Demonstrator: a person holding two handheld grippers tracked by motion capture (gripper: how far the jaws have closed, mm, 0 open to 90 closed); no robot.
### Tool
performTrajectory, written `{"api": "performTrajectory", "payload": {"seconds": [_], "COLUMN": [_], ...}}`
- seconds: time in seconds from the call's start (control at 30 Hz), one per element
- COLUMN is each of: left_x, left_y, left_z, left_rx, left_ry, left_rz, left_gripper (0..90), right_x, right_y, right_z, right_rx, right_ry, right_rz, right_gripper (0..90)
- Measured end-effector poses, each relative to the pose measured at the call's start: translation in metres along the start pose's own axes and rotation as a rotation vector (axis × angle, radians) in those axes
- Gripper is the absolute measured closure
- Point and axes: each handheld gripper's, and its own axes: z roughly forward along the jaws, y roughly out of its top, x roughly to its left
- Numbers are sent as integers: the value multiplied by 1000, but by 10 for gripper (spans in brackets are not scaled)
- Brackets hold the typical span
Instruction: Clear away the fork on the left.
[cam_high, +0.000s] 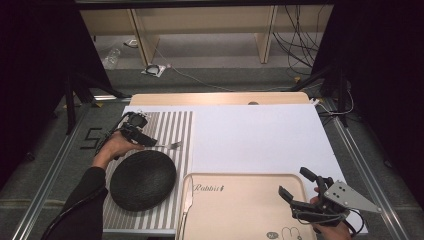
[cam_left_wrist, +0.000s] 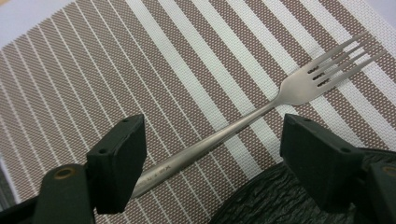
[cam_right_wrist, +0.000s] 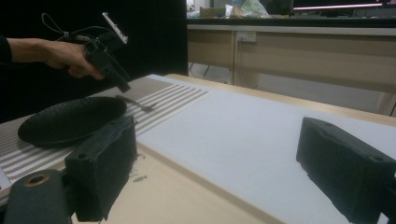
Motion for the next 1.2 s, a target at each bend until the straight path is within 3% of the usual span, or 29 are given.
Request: {"api": "performTrajectory", "payload": {"seconds": [0.63, 1.2], "left_x": [6, 3], "left_y": [7, 17], "left_z": [17, 20], "left_rx": [82, 145], "left_ry": [-22, -37], "left_rz": [32, 131], "left_gripper": [273, 377], "right_x": [-1, -1], "right_y": [0, -1], "right_z": [0, 0], "right_rx": [-6, -2], "right_ry": [8, 10], "right_rz": [1, 0], "right_gripper": [131, 131]}}
